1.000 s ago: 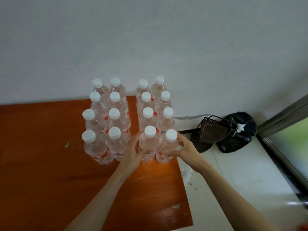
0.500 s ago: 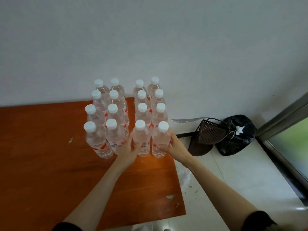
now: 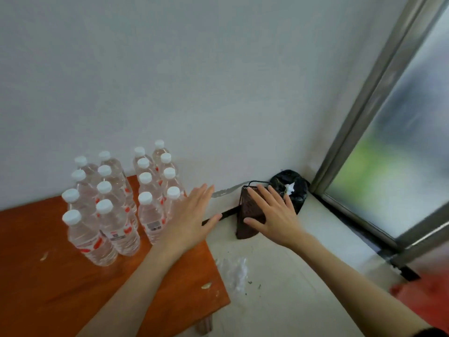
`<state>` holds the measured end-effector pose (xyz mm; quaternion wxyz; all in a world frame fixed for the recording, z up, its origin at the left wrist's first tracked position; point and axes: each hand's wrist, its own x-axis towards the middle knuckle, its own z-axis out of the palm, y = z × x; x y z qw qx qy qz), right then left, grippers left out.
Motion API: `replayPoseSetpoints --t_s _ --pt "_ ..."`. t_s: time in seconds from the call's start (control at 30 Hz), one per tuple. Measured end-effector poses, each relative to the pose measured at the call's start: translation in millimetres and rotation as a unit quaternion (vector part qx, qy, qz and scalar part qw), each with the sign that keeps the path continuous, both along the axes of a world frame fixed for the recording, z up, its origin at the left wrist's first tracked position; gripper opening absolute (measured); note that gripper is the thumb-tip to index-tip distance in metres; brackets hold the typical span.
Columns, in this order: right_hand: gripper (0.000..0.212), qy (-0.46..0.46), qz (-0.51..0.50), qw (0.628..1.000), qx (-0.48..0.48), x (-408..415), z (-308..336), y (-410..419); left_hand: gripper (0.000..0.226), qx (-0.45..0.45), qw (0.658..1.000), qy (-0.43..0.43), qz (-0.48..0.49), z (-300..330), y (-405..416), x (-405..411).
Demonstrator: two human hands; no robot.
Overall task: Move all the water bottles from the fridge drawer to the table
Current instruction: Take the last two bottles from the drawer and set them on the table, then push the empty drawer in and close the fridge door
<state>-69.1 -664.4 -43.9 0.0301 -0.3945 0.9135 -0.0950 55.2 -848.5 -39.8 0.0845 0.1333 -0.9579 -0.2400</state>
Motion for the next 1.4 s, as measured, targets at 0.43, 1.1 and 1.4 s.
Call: replayPoseSetpoints --t_s 0.43,1.1,1.4 --pt "0.086 0.106 -0.346 0.932 0.001 140.8 33.7 200.1 0.085 -0.114 0.935 0.088 -0.324 26.4 164.1 -10.2" --pt "0.085 0.153 -0.590 0.787 0.095 409.9 39.7 541.4 0.079 -0.122 0.802 0.138 -0.569 30.4 545.4 139.1" --pt "0.080 0.093 -0.615 0.777 0.097 450.9 21.5 686.7 0.070 -0.122 0.796 0.131 -0.578 15.7 699.2 175.0"
